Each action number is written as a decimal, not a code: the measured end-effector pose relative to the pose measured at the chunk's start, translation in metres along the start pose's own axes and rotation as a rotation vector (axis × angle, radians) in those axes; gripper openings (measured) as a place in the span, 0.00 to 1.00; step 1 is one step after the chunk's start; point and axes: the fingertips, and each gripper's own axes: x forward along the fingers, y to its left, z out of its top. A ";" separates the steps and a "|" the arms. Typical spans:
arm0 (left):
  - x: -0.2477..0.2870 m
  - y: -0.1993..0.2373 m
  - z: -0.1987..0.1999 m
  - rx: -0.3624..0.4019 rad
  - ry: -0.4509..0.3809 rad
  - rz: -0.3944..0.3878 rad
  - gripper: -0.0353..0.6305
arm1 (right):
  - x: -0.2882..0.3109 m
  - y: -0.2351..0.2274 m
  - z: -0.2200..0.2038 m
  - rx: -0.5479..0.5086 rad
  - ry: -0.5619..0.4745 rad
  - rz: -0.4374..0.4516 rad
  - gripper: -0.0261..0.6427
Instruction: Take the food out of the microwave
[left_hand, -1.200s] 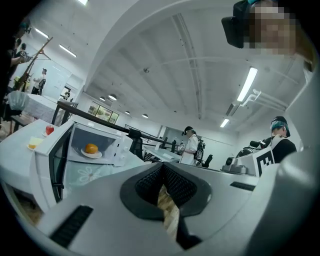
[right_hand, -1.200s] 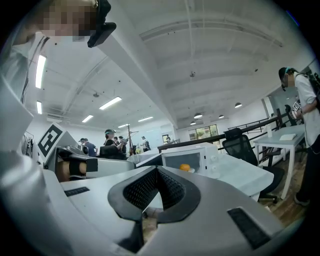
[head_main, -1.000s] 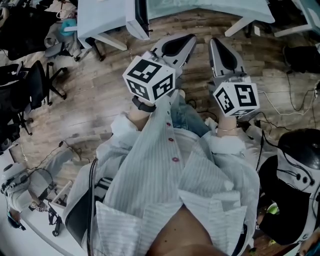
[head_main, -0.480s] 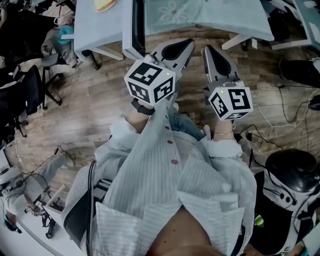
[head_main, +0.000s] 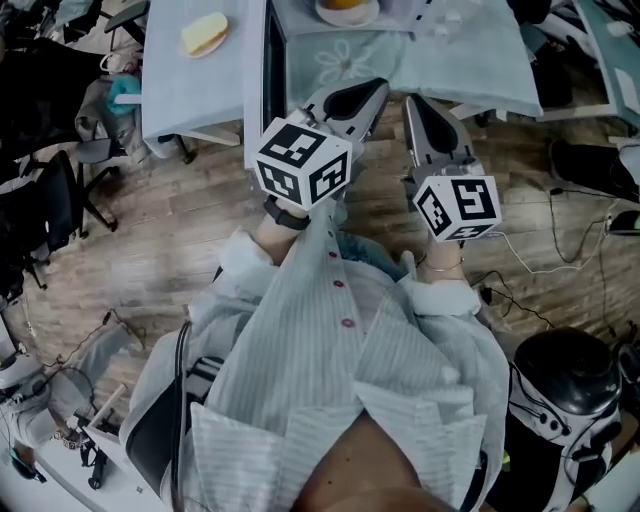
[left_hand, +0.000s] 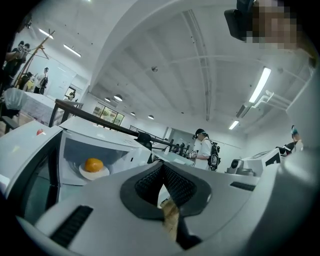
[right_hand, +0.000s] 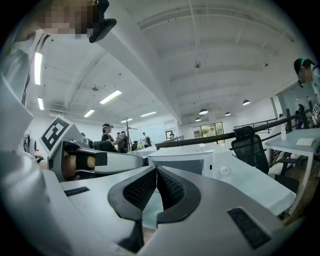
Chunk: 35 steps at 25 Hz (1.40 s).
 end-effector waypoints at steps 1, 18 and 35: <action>0.005 0.004 0.002 0.002 0.003 -0.001 0.06 | 0.005 -0.003 0.001 -0.003 0.000 -0.001 0.09; 0.046 0.057 0.010 -0.023 -0.005 0.089 0.06 | 0.075 -0.033 -0.002 -0.001 0.031 0.083 0.09; 0.121 0.111 0.051 -0.073 -0.135 0.390 0.06 | 0.159 -0.112 0.034 -0.043 0.075 0.375 0.09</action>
